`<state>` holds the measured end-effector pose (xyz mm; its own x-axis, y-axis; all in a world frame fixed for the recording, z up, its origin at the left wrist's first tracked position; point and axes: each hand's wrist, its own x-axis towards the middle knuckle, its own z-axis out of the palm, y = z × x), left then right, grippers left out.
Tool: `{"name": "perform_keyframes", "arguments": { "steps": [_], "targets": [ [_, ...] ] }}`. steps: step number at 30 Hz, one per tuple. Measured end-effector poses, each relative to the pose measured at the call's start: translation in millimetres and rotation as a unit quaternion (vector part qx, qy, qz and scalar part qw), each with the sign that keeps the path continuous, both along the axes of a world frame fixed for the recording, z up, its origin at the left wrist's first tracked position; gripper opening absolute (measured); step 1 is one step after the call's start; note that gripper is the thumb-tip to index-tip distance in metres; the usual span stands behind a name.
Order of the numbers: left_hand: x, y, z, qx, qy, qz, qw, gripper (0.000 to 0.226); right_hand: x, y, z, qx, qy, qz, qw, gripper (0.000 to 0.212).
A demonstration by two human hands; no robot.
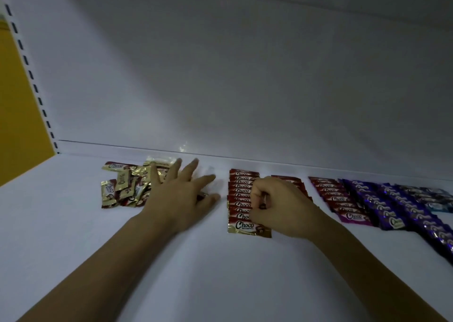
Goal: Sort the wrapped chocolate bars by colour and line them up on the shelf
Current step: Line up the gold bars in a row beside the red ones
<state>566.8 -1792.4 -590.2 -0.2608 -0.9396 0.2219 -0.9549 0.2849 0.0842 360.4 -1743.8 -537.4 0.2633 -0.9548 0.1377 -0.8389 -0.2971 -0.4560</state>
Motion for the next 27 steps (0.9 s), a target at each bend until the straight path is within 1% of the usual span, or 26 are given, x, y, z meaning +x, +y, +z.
{"name": "perform_keyframes", "arguments": {
  "steps": [1,3,4,5,6,8,10,11,12,14,17,19,21,24,27],
  "targets": [
    [2.0,-0.2,0.2,0.021,-0.007,0.015,1.0,0.05,0.7,-0.4,-1.4,-0.01,-0.004,-0.01,1.0,0.03],
    [4.0,0.8,3.9,0.044,0.01,0.025,0.999,0.043,3.3,-1.4,-4.3,-0.042,0.0,-0.028,0.999,0.033],
    [3.4,-0.4,6.8,0.038,-0.005,0.018,0.999,0.043,4.7,-1.3,-5.9,-0.061,0.003,-0.037,0.997,0.034],
    [2.6,-3.4,10.5,0.024,-0.037,0.008,0.999,0.046,6.0,-1.0,-7.2,-0.079,0.008,-0.043,0.996,0.035],
    [2.7,-6.8,15.2,0.012,-0.074,-0.001,0.997,0.052,7.7,-0.6,-8.4,-0.093,0.012,-0.046,0.995,0.036],
    [6.7,-13.9,25.6,0.018,-0.105,0.002,0.994,0.067,11.2,-0.1,-10.2,-0.122,0.012,-0.047,0.991,0.036],
    [17.6,-19.0,28.5,0.057,-0.098,0.038,0.993,0.093,16.5,0.6,-9.9,-0.149,-0.003,-0.042,0.988,0.037],
    [24.1,-19.4,26.3,0.079,-0.094,0.057,0.991,0.102,19.5,0.4,-9.1,-0.157,-0.015,-0.037,0.987,0.037],
    [30.4,-18.8,22.2,0.098,-0.088,0.074,0.989,0.104,22.8,0.0,-8.5,-0.161,-0.027,-0.03,0.986,0.036],
    [39.0,-17.5,11.5,0.117,-0.052,0.101,0.987,0.095,29.6,-0.5,-7.5,-0.161,-0.045,-0.019,0.986,0.034],
    [42.9,-19.9,5.5,0.05,0.001,0.106,0.993,0.074,37.5,-1.4,-7.1,-0.157,-0.043,0.003,0.987,0.029],
    [48.8,-21.4,5.2,0.014,0.044,0.096,0.994,0.067,42.6,-1.0,-6.5,-0.155,-0.03,0.014,0.987,0.03],
    [58.2,-21.0,4.1,-0.007,0.088,0.072,0.993,0.063,48.1,-1.1,-5.6,-0.149,-0.035,0.02,0.988,0.033],
    [65.9,-14.1,5.0,-0.054,0.106,0.044,0.992,0.052,60.4,-2.5,-1.5,-0.124,-0.057,0.022,0.99,0.03],
    [66.6,-8.5,6.0,-0.09,0.11,0.021,0.99,0.035,76.3,-4.5,1.7,-0.079,-0.073,0.023,0.994,0.019]
  ]
}}
